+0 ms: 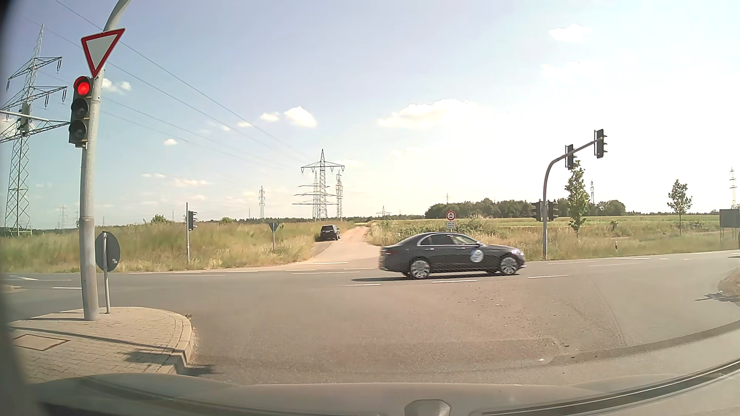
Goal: Follow the waypoints while adhering to traffic rules and regulations
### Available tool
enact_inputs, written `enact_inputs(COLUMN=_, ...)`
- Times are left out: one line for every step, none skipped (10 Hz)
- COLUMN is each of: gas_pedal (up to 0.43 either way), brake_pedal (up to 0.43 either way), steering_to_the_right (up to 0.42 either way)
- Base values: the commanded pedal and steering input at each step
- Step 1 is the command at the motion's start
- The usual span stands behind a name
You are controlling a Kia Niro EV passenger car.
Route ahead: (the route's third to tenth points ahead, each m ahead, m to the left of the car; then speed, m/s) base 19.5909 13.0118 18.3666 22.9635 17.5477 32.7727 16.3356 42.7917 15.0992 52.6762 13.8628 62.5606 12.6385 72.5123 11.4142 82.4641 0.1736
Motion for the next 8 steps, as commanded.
enact_inputs(gas_pedal=0.000, brake_pedal=0.274, steering_to_the_right=-0.020)
enact_inputs(gas_pedal=0.000, brake_pedal=0.274, steering_to_the_right=-0.020)
enact_inputs(gas_pedal=0.000, brake_pedal=0.274, steering_to_the_right=-0.020)
enact_inputs(gas_pedal=0.000, brake_pedal=0.274, steering_to_the_right=-0.020)
enact_inputs(gas_pedal=0.000, brake_pedal=0.274, steering_to_the_right=-0.020)
enact_inputs(gas_pedal=0.000, brake_pedal=0.274, steering_to_the_right=-0.020)
enact_inputs(gas_pedal=0.000, brake_pedal=0.274, steering_to_the_right=-0.020)
enact_inputs(gas_pedal=0.000, brake_pedal=0.268, steering_to_the_right=-0.020)
